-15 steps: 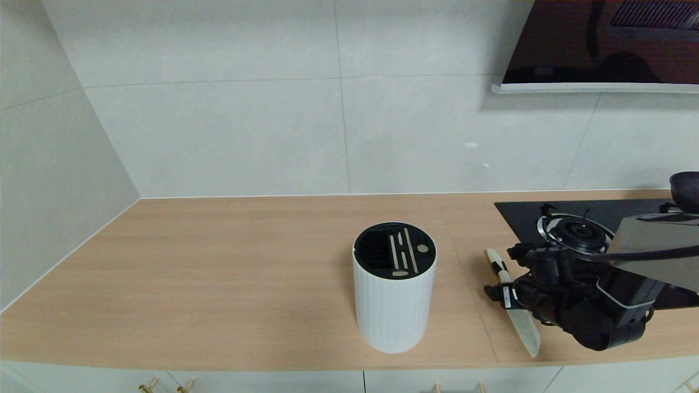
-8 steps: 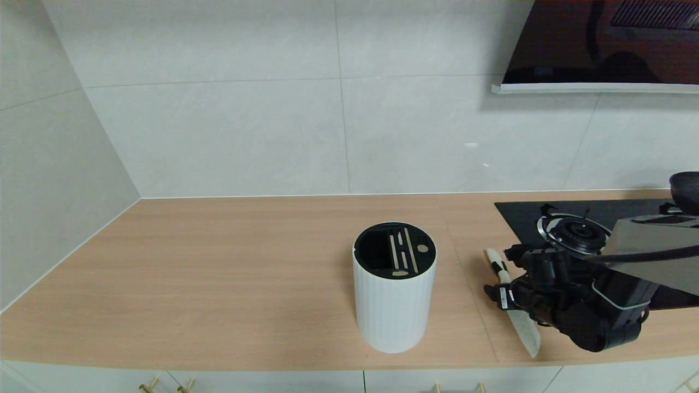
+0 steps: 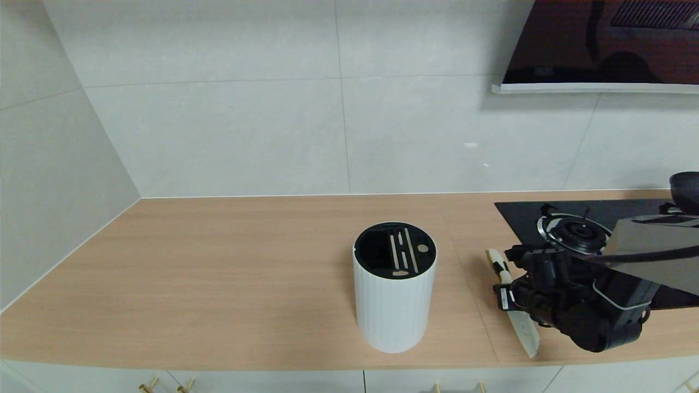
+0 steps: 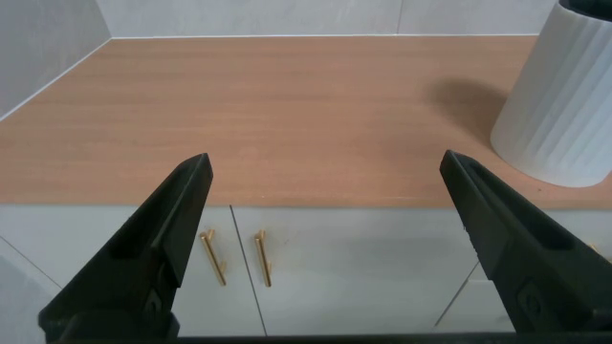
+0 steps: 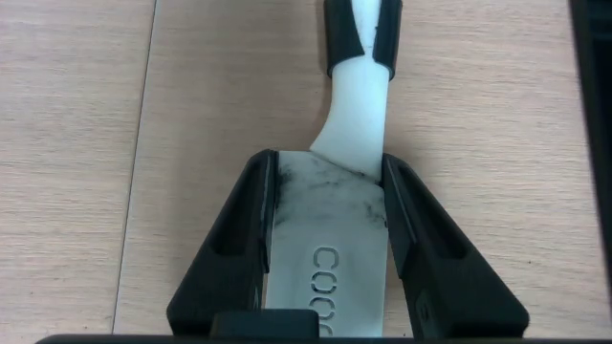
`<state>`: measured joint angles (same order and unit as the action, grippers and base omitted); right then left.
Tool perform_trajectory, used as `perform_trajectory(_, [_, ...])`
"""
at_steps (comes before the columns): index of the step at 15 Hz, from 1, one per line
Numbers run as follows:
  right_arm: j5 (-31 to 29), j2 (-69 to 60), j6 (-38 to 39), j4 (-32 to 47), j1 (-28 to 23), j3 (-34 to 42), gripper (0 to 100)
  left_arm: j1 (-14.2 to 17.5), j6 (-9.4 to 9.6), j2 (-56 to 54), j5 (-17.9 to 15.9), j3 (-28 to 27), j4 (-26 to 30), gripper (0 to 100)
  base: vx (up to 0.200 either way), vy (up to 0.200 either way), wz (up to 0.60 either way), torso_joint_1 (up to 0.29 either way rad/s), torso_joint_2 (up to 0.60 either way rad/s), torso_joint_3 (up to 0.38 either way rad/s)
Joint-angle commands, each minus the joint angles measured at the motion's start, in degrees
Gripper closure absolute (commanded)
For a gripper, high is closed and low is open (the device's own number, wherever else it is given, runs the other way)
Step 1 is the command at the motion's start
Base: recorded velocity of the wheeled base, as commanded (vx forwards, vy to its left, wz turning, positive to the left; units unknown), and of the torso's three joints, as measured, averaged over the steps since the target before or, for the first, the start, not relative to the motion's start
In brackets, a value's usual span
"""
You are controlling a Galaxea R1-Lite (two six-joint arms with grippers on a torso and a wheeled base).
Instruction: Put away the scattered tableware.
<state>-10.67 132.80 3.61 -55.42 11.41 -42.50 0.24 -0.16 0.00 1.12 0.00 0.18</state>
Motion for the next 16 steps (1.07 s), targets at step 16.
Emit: perform_trajectory(16, [0.6,-34.5,0.1,10.1,7.4,-1.4,100,-0.9,0.86,25.0,-22.0,-26.3,11.2,0,0.0,0.0,0.0,0.0,0.0,0.0])
